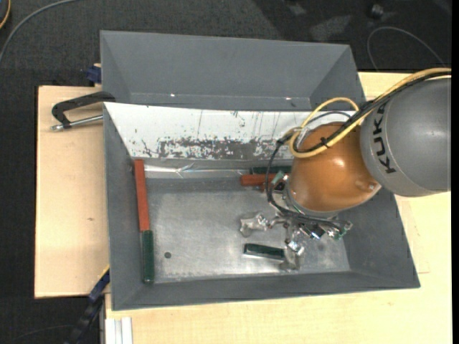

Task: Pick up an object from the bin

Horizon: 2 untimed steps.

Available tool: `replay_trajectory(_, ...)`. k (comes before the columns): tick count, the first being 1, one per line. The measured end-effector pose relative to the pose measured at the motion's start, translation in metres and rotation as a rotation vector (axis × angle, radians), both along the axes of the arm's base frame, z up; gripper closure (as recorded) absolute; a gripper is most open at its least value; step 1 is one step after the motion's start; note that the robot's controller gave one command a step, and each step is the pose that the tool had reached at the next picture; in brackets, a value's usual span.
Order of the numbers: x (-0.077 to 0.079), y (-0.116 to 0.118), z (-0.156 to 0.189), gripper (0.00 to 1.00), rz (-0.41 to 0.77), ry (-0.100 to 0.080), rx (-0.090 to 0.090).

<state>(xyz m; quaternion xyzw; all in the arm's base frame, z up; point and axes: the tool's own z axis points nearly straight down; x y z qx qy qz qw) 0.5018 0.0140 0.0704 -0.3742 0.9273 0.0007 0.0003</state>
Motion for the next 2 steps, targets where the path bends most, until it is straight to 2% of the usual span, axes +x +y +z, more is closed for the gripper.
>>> replay_trajectory(1,0.000,0.000,0.000,1.00,-0.001,-0.001,0.000)
replay_trajectory(2,0.021,-0.005,0.132,1.00,-0.070,-0.015,0.000)
